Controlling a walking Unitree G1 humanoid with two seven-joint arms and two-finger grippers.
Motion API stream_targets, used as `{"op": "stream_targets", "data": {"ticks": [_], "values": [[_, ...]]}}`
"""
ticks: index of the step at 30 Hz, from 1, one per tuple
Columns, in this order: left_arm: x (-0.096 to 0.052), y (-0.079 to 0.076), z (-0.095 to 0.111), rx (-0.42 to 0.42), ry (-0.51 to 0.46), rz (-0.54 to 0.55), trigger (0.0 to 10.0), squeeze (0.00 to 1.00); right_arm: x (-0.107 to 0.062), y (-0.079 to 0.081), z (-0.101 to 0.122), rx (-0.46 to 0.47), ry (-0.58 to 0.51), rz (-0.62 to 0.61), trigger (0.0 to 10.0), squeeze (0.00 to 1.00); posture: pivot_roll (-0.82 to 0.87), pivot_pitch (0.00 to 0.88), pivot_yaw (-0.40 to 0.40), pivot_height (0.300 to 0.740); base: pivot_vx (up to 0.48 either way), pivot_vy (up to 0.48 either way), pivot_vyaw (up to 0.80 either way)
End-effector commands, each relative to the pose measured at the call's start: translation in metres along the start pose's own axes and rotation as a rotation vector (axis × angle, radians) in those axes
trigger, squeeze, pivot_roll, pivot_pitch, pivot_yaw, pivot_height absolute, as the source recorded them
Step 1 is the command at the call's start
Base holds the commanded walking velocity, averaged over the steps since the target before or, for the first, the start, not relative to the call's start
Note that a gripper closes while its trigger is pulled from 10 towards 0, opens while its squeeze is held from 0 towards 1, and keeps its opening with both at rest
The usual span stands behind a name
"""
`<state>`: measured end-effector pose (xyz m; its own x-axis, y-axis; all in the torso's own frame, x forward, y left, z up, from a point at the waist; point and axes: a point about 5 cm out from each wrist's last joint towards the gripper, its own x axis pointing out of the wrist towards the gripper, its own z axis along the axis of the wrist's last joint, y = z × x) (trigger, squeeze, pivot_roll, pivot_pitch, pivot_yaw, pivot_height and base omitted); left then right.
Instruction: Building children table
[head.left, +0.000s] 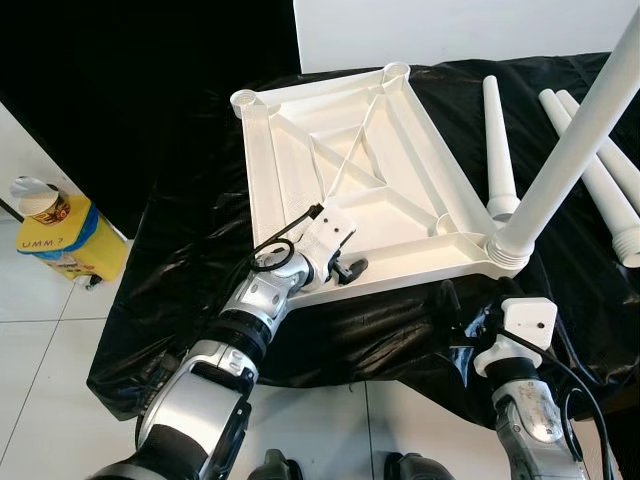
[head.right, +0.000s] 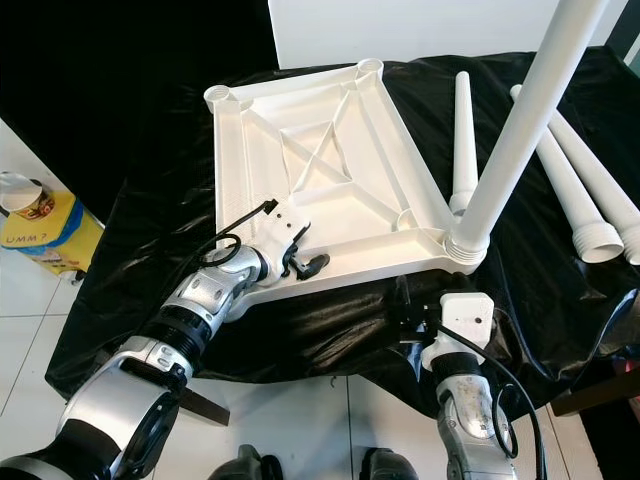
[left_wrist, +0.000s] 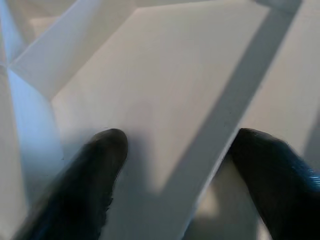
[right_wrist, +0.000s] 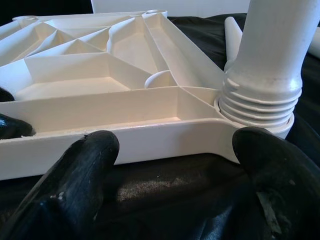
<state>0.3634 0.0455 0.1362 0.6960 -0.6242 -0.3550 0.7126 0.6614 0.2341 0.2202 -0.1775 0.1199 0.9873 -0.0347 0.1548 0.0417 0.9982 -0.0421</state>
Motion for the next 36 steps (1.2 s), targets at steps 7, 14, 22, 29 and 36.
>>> {"op": "stream_targets", "data": {"ticks": [7,14,22,29,36], "values": [[-0.004,0.016,-0.021,-0.061,0.107,0.138,0.0,0.00,0.000,0.003,0.000,0.005,0.010,-0.006,10.0,0.00,-0.07,0.134,0.093,0.740,0.000,0.000,0.00],[-0.010,0.026,-0.024,-0.057,0.121,0.181,0.0,0.00,0.001,0.004,0.000,0.008,0.008,-0.007,10.0,0.00,-0.07,0.135,0.096,0.740,0.000,0.000,0.00],[-0.027,0.040,-0.032,-0.060,0.119,0.276,0.0,0.00,0.003,0.008,0.000,0.016,0.008,0.002,10.0,0.00,-0.06,0.138,0.092,0.740,0.000,0.000,0.00],[-0.032,0.033,-0.030,-0.053,0.099,0.306,0.0,0.00,0.007,0.011,0.000,0.020,0.006,0.017,10.0,0.00,-0.05,0.136,0.084,0.740,0.000,0.000,0.00],[-0.029,0.000,-0.016,-0.081,0.042,0.205,10.0,0.06,0.011,0.016,-0.001,0.026,0.006,0.039,10.0,0.00,-0.03,0.131,0.076,0.740,0.000,0.000,0.00]]}}
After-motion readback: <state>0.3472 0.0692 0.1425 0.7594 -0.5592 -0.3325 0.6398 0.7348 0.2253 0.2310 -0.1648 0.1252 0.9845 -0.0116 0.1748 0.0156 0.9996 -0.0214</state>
